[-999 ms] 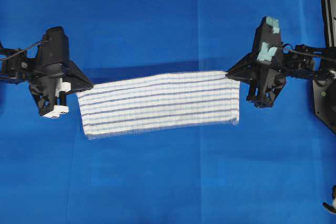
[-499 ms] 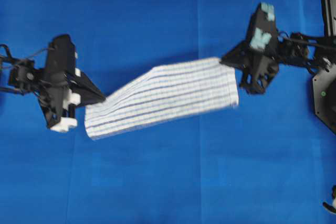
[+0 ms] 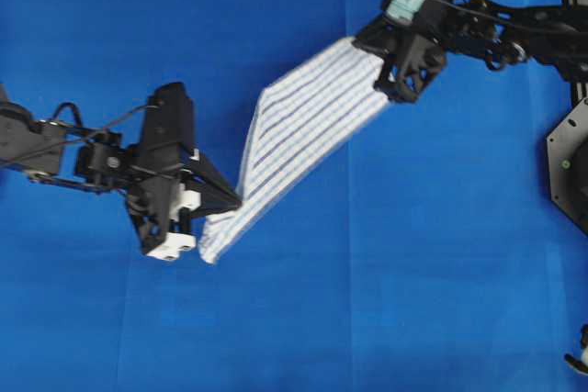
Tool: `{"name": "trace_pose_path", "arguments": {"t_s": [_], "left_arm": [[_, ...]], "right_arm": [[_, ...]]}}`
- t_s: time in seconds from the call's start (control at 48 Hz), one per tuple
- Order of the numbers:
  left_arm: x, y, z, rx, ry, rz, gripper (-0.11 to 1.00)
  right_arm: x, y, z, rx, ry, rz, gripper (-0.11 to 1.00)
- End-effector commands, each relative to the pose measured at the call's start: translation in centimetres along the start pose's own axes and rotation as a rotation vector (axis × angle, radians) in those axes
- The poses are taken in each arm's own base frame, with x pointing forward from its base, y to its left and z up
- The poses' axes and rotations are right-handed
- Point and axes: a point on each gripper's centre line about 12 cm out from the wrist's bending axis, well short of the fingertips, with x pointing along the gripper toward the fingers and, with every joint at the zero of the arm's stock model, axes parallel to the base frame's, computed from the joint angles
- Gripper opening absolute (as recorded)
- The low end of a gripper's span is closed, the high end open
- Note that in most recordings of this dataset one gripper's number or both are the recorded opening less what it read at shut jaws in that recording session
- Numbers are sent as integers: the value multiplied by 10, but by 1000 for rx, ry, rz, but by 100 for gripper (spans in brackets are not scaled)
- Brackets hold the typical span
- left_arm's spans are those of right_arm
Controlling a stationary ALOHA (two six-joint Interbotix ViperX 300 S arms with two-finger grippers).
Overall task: Fold the blue towel.
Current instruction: 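Lift the strip and rotate it vertical, right gripper far, left near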
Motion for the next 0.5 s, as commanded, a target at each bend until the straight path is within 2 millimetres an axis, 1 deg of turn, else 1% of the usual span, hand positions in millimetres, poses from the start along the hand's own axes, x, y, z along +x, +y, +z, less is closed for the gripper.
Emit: {"name": "trace_pose_path", "arguments": {"t_s": [0.0, 0.166, 0.312, 0.479], "left_arm": [[6, -9, 18, -2, -44, -21, 1], [22, -16, 34, -1, -67, -32, 1], [35, -24, 48, 2, -92, -45, 1], [54, -33, 64, 4, -116, -60, 1]], "right_arm": [[3, -3, 22, -12, -50, -7, 2], [12, -6, 42, -46, -82, -17, 2], [12, -6, 58, -76, -118, -18, 2], [11, -4, 68, -103, -140, -18, 2]]}}
